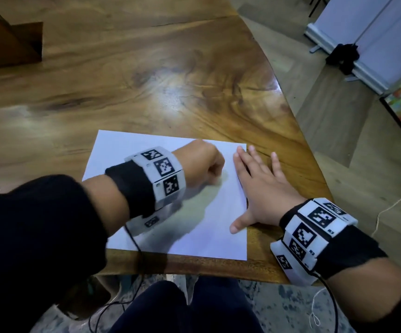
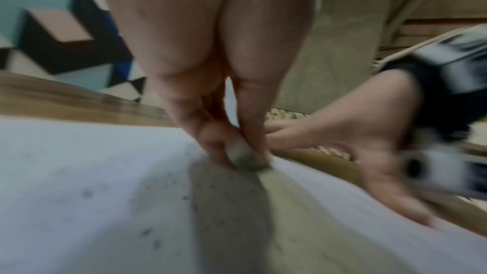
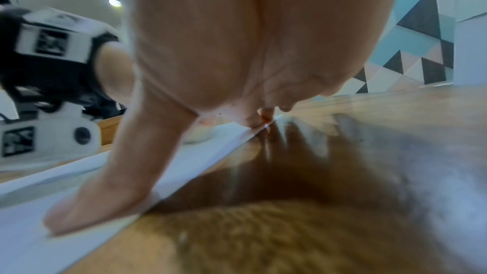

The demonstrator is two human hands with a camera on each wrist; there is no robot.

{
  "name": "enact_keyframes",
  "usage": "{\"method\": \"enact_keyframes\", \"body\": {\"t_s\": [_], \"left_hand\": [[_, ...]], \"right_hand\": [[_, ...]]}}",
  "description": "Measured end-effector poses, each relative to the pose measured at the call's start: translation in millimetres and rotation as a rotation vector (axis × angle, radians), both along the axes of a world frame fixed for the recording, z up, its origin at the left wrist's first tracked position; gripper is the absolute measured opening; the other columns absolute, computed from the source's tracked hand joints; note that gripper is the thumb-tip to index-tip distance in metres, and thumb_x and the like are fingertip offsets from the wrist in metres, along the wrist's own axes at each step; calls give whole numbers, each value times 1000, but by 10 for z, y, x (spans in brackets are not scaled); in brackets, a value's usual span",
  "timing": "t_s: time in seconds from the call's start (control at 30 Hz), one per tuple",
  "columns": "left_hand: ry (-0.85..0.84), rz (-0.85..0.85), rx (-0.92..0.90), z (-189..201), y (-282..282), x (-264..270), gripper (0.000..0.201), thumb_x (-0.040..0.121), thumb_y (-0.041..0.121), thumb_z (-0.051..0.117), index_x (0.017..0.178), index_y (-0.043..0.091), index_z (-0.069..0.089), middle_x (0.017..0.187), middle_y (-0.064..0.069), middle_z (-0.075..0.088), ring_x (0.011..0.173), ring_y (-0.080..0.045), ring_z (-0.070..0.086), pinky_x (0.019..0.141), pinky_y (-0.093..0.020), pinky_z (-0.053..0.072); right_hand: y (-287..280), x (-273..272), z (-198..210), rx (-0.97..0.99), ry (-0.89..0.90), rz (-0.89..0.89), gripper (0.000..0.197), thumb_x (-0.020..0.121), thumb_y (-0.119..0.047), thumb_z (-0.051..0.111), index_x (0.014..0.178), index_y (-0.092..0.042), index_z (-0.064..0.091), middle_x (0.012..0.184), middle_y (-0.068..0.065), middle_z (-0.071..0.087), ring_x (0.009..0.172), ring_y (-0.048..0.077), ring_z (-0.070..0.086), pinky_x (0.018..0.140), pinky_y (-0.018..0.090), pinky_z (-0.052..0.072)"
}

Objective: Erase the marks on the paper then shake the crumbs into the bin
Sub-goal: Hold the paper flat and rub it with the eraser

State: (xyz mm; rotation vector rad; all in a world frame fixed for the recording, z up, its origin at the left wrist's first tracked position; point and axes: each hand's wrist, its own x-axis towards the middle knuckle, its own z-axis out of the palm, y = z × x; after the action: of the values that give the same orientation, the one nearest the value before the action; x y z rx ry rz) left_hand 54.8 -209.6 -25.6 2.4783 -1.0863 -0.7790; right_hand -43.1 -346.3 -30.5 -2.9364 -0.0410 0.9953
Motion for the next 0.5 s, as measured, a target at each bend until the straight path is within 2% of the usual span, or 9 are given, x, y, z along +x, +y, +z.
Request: {"method": "enact_keyframes", "body": {"t_s": [0.07,0.1,0.2,0.3,0.37,0.4,0.5], "left_hand": [[44,-129,98,21,61,-41,11,73,16,69,84,13,68,80,0,62,78,-17,55,73,-24,44],[32,-134,97,33,53,-27,12,74,16,69,85,13,68,79,1,61,78,-16,54,71,-23,42],[-102,-18,6,69,-91,105,11,77,13,65,87,8,65,77,2,53,75,-16,46,55,-20,25],[-188,24,-13,46,-185,159,11,80,12,62,89,5,62,79,0,50,76,-18,44,55,-23,28],[-151,-40,-24,18,-99,91,6,81,13,61,76,11,57,70,1,48,73,-22,45,54,-22,27],[-115,-79,-7,10,-27,46,13,80,14,61,70,15,52,64,3,46,71,-22,46,58,-24,29],[2,-187,121,25,109,3,17,78,13,65,69,21,52,58,11,46,67,-18,46,58,-22,31]], "right_hand": [[-1,-3,8,1,-1,5,150,51,-75,70,144,-9,-27,152,2,-35,136,19,-38,111,51,-22],[0,-4,9,-1,1,7,149,51,-75,70,144,-9,-27,151,3,-35,136,19,-38,111,51,-22],[9,0,17,-8,13,8,149,52,-75,69,143,-9,-29,151,3,-36,135,20,-38,111,51,-21],[-1,6,19,-19,19,9,149,52,-76,69,143,-9,-29,151,3,-37,135,20,-38,111,51,-21],[-1,5,23,-23,17,11,149,52,-76,68,143,-9,-29,151,3,-36,135,20,-38,111,51,-21],[-1,5,16,-26,10,14,149,51,-77,68,144,-9,-28,151,3,-35,136,20,-38,111,51,-21],[8,-1,23,-32,1,23,149,51,-77,68,144,-8,-26,152,3,-34,136,20,-38,111,51,-21]]}}
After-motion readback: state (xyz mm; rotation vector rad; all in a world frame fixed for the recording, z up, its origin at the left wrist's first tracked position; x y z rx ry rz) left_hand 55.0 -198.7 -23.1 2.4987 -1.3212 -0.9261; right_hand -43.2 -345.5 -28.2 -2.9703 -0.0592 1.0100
